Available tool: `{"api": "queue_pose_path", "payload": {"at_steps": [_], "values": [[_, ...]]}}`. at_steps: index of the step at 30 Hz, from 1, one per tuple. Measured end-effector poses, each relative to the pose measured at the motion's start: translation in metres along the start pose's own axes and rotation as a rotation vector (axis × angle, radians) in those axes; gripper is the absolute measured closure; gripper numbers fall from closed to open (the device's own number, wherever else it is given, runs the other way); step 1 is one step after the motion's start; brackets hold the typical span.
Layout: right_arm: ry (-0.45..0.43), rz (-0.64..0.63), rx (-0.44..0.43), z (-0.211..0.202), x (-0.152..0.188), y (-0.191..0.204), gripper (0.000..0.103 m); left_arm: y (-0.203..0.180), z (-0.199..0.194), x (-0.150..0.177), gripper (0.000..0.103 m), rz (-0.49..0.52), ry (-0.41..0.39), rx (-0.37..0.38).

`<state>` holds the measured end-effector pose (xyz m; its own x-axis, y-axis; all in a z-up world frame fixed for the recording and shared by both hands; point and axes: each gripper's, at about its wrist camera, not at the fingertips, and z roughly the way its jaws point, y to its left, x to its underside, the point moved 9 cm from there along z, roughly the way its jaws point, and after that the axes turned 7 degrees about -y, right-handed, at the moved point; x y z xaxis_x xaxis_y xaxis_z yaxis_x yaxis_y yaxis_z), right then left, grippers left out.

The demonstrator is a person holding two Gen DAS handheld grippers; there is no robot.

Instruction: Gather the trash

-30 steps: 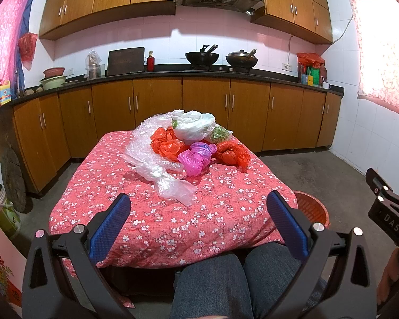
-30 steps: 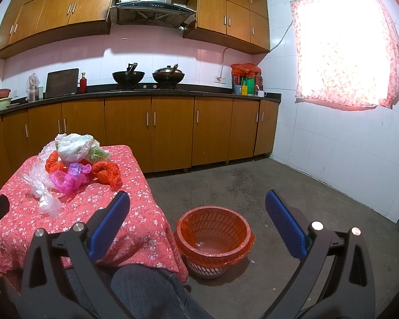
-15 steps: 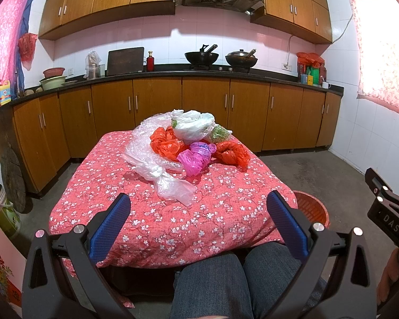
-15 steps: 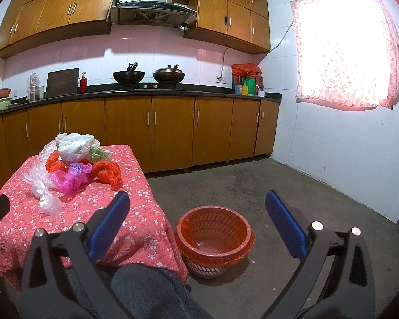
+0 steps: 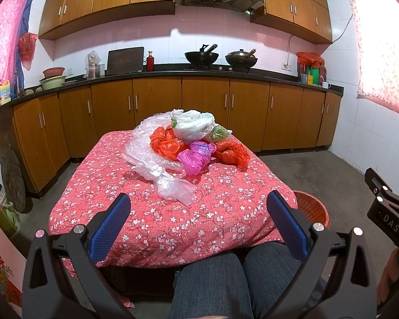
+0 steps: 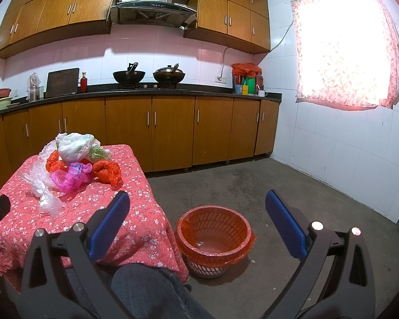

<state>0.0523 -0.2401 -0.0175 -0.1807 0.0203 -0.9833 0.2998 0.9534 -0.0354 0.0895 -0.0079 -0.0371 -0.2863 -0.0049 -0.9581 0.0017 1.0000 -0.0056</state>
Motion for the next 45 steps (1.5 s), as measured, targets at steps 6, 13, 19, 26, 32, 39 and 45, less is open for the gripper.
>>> {"api": "queue_pose_path", "payload": {"at_steps": [6, 13, 19, 26, 32, 39, 45], "values": [[0.001, 0.0, 0.0, 0.0, 0.0, 0.0, 0.004, -0.001, 0.001, 0.0, 0.002, 0.0, 0.001, 0.0], [0.008, 0.004, -0.01, -0.002, 0.006, 0.003, 0.004, -0.002, 0.003, 0.001, 0.002, 0.004, 0.012, -0.014], [0.035, 0.003, -0.033, 0.007, 0.017, 0.013, 0.004, 0.002, 0.015, 0.009, 0.002, -0.018, 0.058, -0.005], [0.021, -0.072, -0.092, 0.024, 0.009, 0.033, 0.004, 0.023, 0.035, 0.02, 0.002, -0.056, 0.111, -0.032], [0.011, -0.046, -0.178, 0.06, -0.018, 0.067, 0.004, 0.067, 0.073, 0.024, 0.006, -0.12, 0.166, -0.114], [0.042, -0.039, -0.317, 0.115, -0.038, 0.128, 0.004, 0.114, 0.107, 0.013, 0.009, -0.11, 0.121, -0.243], [-0.015, -0.085, -0.354, 0.153, -0.055, 0.19, 0.004, 0.138, 0.141, -0.002, 0.009, -0.132, 0.068, -0.282]]}}
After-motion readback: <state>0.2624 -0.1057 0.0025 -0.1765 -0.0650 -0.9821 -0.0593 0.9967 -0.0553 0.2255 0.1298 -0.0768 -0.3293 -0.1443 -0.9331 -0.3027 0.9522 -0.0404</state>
